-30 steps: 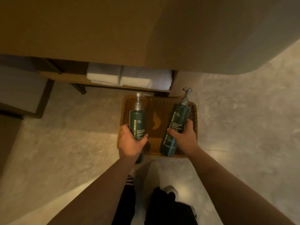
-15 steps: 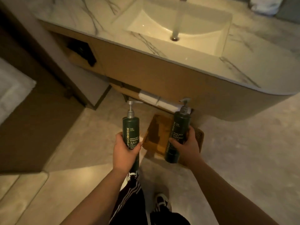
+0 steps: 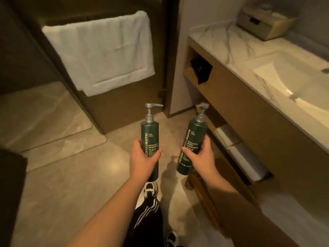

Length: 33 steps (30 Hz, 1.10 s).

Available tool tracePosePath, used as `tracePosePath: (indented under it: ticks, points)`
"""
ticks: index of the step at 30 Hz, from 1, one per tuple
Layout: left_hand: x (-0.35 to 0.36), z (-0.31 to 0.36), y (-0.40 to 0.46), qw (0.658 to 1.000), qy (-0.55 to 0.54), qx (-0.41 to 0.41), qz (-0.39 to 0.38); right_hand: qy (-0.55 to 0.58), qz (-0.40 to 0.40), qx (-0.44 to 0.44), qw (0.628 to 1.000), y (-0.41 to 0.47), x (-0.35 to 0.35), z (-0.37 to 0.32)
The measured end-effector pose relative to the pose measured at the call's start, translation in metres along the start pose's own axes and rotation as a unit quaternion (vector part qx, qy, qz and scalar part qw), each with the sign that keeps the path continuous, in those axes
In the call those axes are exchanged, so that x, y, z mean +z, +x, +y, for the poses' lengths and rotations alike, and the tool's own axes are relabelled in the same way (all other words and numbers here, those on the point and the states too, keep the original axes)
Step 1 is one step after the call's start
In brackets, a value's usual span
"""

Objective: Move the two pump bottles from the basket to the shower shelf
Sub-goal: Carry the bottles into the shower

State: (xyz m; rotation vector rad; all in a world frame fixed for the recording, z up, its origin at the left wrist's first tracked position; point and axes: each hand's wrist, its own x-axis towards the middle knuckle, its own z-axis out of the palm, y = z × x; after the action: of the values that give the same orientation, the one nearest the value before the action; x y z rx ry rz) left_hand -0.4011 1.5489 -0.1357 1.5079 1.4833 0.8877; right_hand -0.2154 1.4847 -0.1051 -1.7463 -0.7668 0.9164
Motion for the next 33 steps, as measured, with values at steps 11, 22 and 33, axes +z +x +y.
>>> tracePosePath:
  ticks: [11, 22, 33]
  points:
    - [-0.153, -0.042, 0.005, 0.972, -0.006, -0.101, 0.213, -0.069, -0.189, -0.083, 0.976, 0.001, 0.175, -0.057]
    - [-0.316, -0.114, 0.075, 0.938, -0.005, -0.142, 0.315, -0.098, -0.285, -0.136, 0.944, 0.016, 0.391, -0.106]
    - [-0.464, -0.141, 0.18, 0.92, -0.011, -0.178, 0.349, -0.079, -0.304, -0.151, 0.937, 0.053, 0.555, -0.179]
